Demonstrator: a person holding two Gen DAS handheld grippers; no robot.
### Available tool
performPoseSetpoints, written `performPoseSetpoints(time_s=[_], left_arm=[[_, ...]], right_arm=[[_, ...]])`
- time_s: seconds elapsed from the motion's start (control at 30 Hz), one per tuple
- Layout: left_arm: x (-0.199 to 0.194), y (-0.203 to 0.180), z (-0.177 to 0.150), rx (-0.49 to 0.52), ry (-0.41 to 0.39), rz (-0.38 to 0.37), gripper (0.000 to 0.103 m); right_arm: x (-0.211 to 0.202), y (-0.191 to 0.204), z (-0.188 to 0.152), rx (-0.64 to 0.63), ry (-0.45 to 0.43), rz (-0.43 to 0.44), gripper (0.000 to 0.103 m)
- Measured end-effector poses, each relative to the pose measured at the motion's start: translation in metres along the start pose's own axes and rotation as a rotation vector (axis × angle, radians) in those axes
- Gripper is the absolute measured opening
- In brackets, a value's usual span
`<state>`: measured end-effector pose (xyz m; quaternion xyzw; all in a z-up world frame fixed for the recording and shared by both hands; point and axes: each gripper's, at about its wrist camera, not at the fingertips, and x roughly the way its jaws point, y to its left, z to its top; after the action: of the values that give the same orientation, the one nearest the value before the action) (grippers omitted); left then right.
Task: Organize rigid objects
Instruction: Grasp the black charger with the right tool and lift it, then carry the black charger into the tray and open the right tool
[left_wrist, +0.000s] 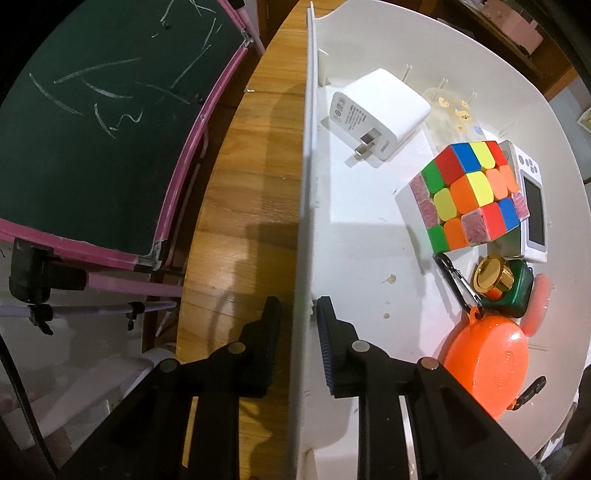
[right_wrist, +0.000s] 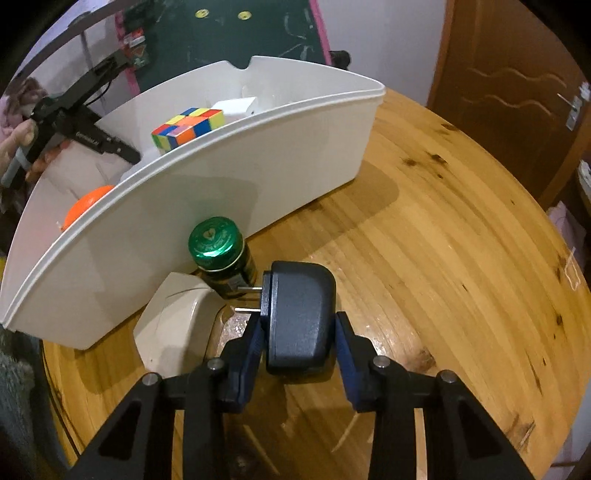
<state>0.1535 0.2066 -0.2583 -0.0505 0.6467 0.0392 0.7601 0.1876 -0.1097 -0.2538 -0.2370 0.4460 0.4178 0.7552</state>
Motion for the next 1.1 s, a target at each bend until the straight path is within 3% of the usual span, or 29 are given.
performPoseSetpoints(time_s=[0.3,0.57,0.73,0.9,1.1], left_arm=[[-0.001,-0.003,0.001,-0.003,0.002,-0.012,0.024],[-0.003,0.001,0.000,-0.001,-0.003,-0.041,0.024],[-0.004,0.002,0.000,0.011,-0.006,-0.066,0.024],[-0.004,-0.005,0.000,0.048,0.004,-0.045,0.024],[-0.005,-0.016,-0.001,0.090,0.003,-0.019,0.024]], right_arm=[[-0.019,0.014,-0.011,0.136,0.009,-0.088,0.038],[-0.072,0.021,-0.013,0.376,-0.078,-0.159,0.038],[-0.111,0.038,-0.004,0.499,-0.197,-0.135,0.038],[-0.121,0.067,0.021,0.560,-0.273,-0.111,0.038],[-0.102,0.100,0.053,0.576,-0.240,-0.062,0.038]])
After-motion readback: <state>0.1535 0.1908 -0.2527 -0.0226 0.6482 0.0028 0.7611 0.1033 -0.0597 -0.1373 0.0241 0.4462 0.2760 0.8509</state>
